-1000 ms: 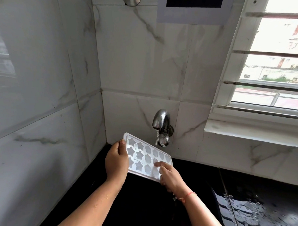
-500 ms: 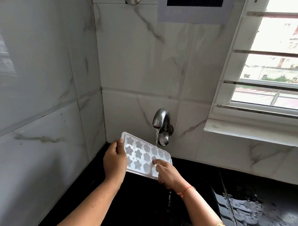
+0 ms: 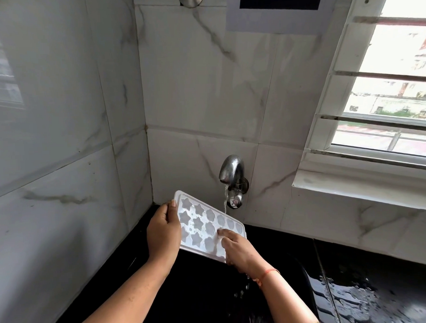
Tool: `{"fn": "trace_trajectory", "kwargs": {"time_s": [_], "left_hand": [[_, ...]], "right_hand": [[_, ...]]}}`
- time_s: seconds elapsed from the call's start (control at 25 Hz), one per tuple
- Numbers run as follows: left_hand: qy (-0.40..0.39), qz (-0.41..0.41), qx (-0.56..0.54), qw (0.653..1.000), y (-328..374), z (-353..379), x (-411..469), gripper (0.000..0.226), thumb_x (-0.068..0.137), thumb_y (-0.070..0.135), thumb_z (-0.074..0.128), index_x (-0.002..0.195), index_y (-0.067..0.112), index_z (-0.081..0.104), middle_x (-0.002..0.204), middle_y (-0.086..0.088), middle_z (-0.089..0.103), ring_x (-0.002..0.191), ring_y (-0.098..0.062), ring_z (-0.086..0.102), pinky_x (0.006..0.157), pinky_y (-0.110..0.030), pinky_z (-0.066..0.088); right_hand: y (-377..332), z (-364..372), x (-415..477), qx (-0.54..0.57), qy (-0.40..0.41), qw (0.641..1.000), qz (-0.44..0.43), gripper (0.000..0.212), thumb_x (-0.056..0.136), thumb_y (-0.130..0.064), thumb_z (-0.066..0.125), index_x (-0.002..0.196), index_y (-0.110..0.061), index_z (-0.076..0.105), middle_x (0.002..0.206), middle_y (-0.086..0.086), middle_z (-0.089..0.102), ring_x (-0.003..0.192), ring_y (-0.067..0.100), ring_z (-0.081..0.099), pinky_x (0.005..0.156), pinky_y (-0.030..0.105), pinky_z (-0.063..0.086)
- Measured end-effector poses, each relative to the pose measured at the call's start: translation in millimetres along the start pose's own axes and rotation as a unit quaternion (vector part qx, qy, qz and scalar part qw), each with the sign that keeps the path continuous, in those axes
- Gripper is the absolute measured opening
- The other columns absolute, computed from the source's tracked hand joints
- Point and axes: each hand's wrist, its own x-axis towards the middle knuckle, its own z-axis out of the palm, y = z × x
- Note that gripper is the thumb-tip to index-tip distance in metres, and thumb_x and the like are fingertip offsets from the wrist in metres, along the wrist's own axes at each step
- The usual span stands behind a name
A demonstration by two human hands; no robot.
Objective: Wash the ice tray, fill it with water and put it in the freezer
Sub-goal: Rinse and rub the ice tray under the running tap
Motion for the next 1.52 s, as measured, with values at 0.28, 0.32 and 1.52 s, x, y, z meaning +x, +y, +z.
{"fn": "trace_trajectory", "kwargs": {"time_s": [0.28, 0.32, 1.52], "left_hand": [[0.015, -0.004, 0.005, 1.0, -3, 0, 2, 0.031, 0.096, 0.028, 0.044, 0.092, 0.005, 0.064, 0.078, -0.014, 0.062, 0.086, -0.035, 0.059, 0.069, -0.03, 0.037], [0.013, -0.004, 0.003, 1.0, -3, 1, 0, 0.031, 0.096, 0.028, 0.044, 0.095, 0.006, 0.065, 0.08, -0.012, 0.063, 0.087, -0.033, 0.059, 0.071, -0.03, 0.037], [0.009, 0.0, 0.016, 1.0, 11, -4, -4, 0.028, 0.096, 0.028, 0.042, 0.087, 0.011, 0.062, 0.068, 0.003, 0.055, 0.071, -0.019, 0.051, 0.066, -0.027, 0.033]], "right_hand": [[2, 0, -3, 0.005, 0.001, 1.0, 0.005, 0.034, 0.089, -0.014, 0.036, 0.115, -0.016, 0.058, 0.065, -0.013, 0.047, 0.057, 0.004, 0.047, 0.06, 0.021, 0.039], [1, 0, -3, 0.009, 0.006, 1.0, 0.003, 0.032, 0.089, -0.013, 0.036, 0.11, -0.012, 0.059, 0.063, -0.012, 0.047, 0.056, 0.005, 0.046, 0.061, 0.022, 0.039], [2, -9, -3, 0.048, -0.006, 0.998, 0.043, 0.041, 0.088, -0.012, 0.035, 0.121, -0.022, 0.057, 0.05, -0.008, 0.046, 0.033, 0.002, 0.041, 0.035, 0.015, 0.032]]}}
